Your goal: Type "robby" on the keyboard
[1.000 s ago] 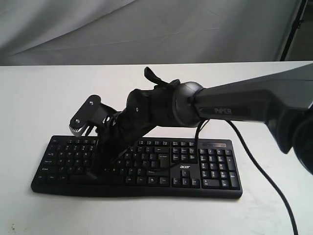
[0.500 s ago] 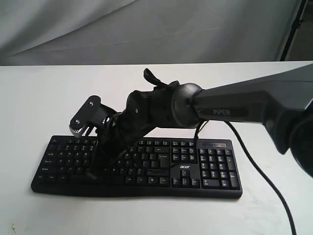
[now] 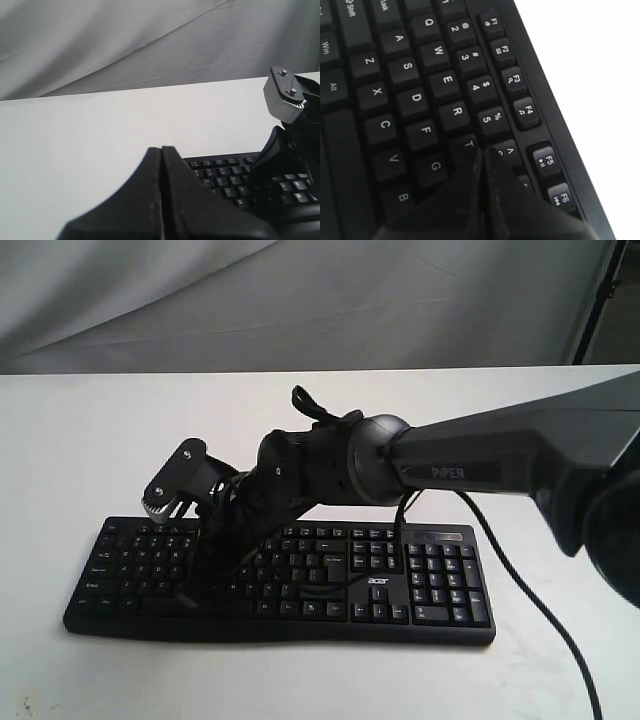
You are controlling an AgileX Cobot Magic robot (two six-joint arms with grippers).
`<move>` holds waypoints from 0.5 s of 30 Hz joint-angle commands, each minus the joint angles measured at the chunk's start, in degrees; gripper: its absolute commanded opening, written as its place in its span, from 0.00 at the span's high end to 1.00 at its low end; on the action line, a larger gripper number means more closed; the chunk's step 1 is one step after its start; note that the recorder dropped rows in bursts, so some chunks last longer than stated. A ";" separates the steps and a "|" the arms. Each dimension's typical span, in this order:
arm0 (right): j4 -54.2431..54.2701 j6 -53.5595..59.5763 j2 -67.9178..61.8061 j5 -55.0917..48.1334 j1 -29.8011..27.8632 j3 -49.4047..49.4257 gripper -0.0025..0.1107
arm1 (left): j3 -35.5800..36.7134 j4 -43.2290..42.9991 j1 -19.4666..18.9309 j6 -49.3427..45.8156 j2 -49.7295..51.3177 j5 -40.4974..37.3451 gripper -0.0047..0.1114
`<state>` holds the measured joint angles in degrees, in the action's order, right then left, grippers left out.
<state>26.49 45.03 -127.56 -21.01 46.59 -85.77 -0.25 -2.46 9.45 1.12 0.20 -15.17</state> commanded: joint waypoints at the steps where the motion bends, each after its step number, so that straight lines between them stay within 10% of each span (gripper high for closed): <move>1: 0.02 0.38 2.16 -0.24 0.11 -0.34 0.98 | 0.25 -0.27 0.36 0.16 -0.20 0.31 0.96; 15: -0.86 0.19 11.15 0.35 0.25 3.69 0.98 | 0.25 -0.27 0.36 0.16 -0.20 0.31 0.96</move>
<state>26.27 45.03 -120.23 -22.75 46.59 -84.29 -0.25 -2.46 9.45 1.12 0.20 -15.17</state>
